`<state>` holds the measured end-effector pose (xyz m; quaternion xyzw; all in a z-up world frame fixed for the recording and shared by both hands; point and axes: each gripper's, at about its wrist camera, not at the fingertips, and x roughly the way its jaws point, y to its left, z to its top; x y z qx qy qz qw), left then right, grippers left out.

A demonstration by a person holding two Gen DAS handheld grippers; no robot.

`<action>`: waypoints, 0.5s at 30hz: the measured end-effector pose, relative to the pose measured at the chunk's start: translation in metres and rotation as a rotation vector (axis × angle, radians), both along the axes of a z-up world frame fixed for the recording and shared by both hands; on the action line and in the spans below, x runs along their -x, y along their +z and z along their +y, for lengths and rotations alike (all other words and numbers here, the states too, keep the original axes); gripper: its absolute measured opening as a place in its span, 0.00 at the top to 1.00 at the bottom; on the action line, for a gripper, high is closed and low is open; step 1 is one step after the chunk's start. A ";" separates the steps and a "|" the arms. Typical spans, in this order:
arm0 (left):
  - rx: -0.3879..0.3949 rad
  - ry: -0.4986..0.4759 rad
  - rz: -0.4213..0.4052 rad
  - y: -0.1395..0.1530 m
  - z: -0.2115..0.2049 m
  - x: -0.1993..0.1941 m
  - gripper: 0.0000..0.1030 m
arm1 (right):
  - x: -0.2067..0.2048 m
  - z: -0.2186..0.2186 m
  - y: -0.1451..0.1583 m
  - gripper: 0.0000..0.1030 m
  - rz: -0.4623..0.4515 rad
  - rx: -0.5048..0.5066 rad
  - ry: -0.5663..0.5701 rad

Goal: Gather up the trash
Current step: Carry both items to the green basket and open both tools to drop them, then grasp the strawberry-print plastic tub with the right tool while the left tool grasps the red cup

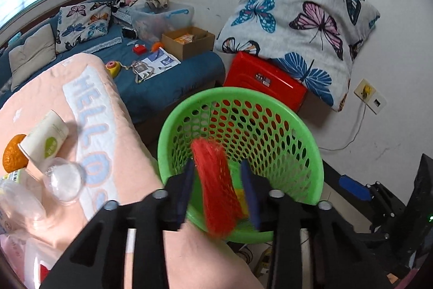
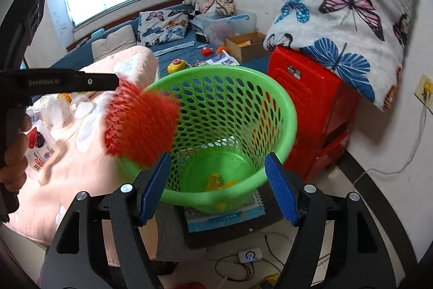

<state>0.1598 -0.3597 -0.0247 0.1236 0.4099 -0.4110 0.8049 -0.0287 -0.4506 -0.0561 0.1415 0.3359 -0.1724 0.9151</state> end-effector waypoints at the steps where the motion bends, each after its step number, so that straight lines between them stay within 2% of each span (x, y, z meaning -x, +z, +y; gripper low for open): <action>1: -0.005 0.000 -0.003 -0.002 0.000 0.001 0.58 | 0.001 -0.001 -0.001 0.30 0.000 -0.005 -0.004; 3: -0.004 0.001 -0.002 -0.002 0.001 0.002 0.57 | 0.003 -0.002 -0.002 0.30 0.002 -0.016 -0.011; 5: 0.004 0.008 -0.001 0.000 0.006 0.004 0.52 | 0.004 -0.002 -0.001 0.30 -0.001 -0.024 -0.011; 15: 0.037 0.062 -0.123 0.033 0.067 0.030 0.43 | 0.003 0.024 0.017 0.25 -0.039 -0.042 0.048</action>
